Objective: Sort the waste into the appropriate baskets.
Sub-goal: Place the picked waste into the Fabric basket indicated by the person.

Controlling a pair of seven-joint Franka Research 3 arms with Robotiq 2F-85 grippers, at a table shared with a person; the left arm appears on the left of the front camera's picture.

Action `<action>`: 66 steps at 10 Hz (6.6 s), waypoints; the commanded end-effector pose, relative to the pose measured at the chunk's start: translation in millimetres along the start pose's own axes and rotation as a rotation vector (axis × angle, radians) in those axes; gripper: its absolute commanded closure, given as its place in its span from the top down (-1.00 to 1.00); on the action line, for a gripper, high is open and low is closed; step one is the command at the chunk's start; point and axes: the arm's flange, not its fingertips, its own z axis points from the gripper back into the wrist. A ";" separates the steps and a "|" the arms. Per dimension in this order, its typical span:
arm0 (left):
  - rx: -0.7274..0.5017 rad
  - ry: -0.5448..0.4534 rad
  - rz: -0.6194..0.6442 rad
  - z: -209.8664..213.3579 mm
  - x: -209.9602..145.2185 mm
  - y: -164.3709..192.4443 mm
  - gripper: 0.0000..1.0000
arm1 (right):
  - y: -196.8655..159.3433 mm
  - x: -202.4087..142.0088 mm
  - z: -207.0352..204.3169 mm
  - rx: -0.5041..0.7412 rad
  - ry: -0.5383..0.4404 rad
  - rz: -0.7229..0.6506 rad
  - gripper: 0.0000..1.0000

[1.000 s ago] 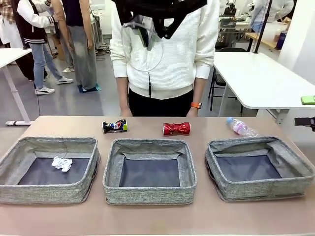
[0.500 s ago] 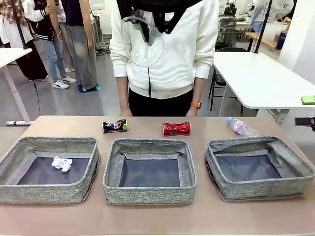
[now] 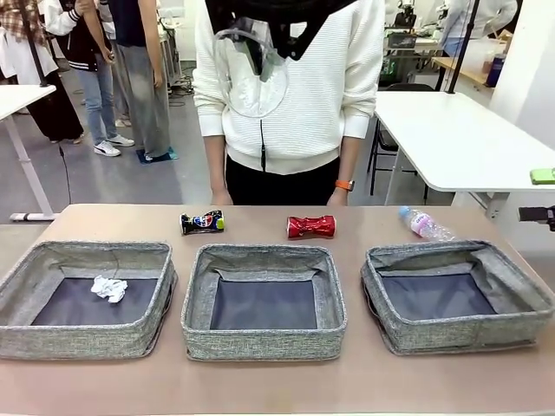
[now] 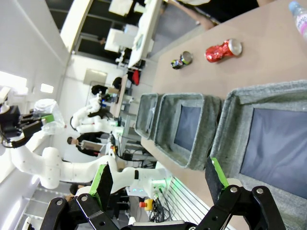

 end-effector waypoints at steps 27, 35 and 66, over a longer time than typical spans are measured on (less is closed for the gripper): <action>0.205 0.057 0.169 -287.6 -165.1 -113.7 -0.84 | 3.4 -0.1 0.7 0.003 0.003 -0.015 1.00; -0.043 0.198 0.395 -337.3 -93.9 -69.4 -0.84 | 3.4 -0.1 0.7 0.003 0.003 -0.015 1.00; -1.041 -0.110 0.829 -320.7 -183.8 368.4 1.00 | 3.4 -0.1 0.7 0.003 0.003 -0.015 1.00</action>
